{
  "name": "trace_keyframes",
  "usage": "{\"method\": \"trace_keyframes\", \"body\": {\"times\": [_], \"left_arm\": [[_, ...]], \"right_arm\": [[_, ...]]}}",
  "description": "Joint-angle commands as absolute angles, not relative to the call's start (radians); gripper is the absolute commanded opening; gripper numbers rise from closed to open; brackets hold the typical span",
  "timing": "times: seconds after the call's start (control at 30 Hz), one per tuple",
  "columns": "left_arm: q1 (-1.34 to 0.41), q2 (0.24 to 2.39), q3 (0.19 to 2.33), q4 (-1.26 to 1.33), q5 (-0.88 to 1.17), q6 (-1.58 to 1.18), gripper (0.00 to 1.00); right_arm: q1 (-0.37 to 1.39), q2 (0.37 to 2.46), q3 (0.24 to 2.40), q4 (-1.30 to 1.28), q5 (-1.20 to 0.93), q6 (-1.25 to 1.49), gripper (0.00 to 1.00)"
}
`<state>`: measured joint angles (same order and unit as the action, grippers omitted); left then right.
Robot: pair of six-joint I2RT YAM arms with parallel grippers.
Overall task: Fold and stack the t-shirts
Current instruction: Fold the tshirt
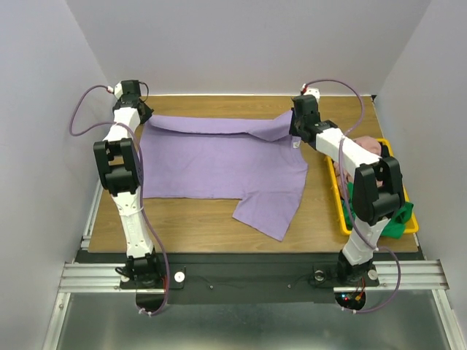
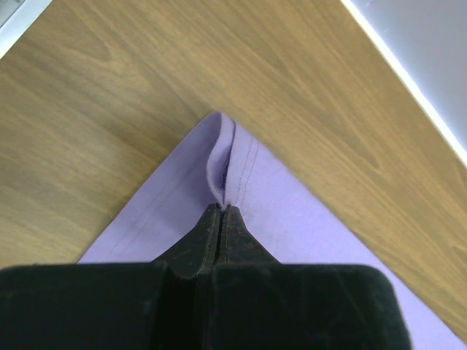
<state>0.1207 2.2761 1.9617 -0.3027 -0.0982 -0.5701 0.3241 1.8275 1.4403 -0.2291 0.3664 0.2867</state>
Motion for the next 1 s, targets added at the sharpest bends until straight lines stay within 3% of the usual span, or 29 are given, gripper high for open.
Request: {"method": "trace_keyframes", "body": {"times": [0.0, 0.5, 0.57, 0.6, 0.63, 0.67, 0.7, 0.73, 0.97], "left_arm": [[0.129, 2.203, 1.965, -0.361, -0.106, -0.512, 0.0], [0.132, 2.192, 1.905, -0.406, -0.161, -0.502, 0.02], [0.132, 2.198, 1.914, -0.425, -0.166, -0.506, 0.26], [0.132, 2.2, 1.919, -0.434, -0.166, -0.508, 0.44], [0.132, 2.2, 1.922, -0.443, -0.166, -0.512, 0.44], [0.132, 2.197, 1.933, -0.454, -0.164, -0.517, 0.62], [0.132, 2.191, 1.933, -0.454, -0.154, -0.511, 0.93], [0.132, 2.184, 1.934, -0.454, -0.143, -0.512, 0.98], [0.083, 1.999, 1.836, -0.41, -0.143, -0.535, 0.99]], "right_arm": [[0.328, 1.799, 1.43, -0.273, 0.382, 0.34, 0.0], [0.331, 1.79, 1.376, -0.406, 0.348, 0.44, 0.02], [0.33, 1.802, 1.384, -0.408, 0.359, 0.443, 0.02], [0.33, 1.821, 1.399, -0.408, 0.36, 0.443, 0.02], [0.33, 1.831, 1.41, -0.408, 0.36, 0.443, 0.02], [0.33, 1.839, 1.423, -0.408, 0.362, 0.445, 0.01], [0.33, 1.859, 1.436, -0.408, 0.37, 0.451, 0.01], [0.33, 1.868, 1.469, -0.408, 0.374, 0.453, 0.01], [0.325, 1.974, 1.62, -0.413, 0.382, 0.485, 0.03]]}}
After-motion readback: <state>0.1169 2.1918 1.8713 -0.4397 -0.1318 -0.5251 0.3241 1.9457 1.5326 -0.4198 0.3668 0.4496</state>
